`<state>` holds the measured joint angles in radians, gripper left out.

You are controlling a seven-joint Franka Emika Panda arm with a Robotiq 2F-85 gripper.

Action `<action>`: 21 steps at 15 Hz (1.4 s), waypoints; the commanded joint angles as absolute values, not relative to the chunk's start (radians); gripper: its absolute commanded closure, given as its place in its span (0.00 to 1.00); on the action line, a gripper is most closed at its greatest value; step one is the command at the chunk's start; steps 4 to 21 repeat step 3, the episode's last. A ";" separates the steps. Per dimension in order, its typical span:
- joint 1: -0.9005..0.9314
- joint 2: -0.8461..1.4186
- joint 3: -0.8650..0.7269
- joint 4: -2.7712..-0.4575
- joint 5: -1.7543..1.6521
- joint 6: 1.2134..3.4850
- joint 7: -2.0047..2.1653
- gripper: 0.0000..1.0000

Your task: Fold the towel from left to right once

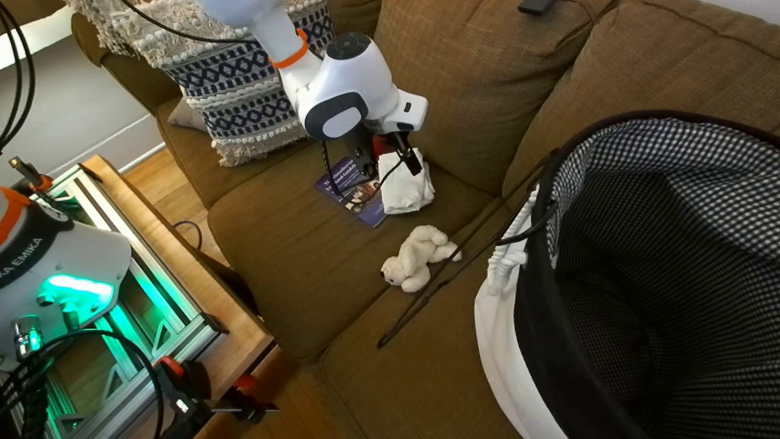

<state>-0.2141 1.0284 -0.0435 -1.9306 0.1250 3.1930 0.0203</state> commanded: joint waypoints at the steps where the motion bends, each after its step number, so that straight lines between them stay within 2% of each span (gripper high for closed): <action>1: -0.393 0.816 0.107 -2.177 0.019 3.233 -0.108 0.00; 2: -0.441 0.771 0.151 -2.232 -0.003 3.246 -0.132 0.00; 3: -0.345 0.872 0.072 -2.091 0.034 3.212 -0.065 0.00; 21: -0.345 0.872 0.072 -2.091 0.034 3.212 -0.065 0.00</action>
